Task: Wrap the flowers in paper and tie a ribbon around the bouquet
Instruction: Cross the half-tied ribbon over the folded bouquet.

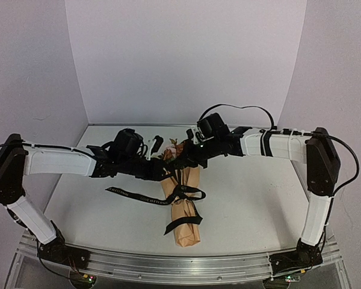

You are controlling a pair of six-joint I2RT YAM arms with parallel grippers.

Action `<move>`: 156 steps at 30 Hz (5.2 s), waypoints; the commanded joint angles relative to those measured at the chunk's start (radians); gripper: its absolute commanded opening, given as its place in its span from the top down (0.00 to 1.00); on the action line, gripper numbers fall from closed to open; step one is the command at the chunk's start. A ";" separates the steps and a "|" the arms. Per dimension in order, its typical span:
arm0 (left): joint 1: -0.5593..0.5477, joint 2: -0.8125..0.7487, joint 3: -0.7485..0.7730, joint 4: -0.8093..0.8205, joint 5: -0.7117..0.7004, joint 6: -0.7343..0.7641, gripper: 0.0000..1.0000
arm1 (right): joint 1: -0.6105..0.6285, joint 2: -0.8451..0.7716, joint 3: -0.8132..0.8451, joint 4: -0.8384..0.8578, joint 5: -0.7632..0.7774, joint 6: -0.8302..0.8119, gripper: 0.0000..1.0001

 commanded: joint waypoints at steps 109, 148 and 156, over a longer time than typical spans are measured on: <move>0.061 0.052 -0.087 0.170 -0.009 -0.050 1.00 | 0.268 -0.458 -0.583 -0.046 0.447 0.121 0.44; 0.069 0.063 -0.074 0.142 0.004 -0.029 1.00 | 0.463 -0.331 -0.526 -0.145 0.450 0.026 0.84; 0.075 0.058 -0.073 0.132 0.003 -0.023 1.00 | 0.472 -0.370 -0.652 -0.200 0.454 0.066 0.79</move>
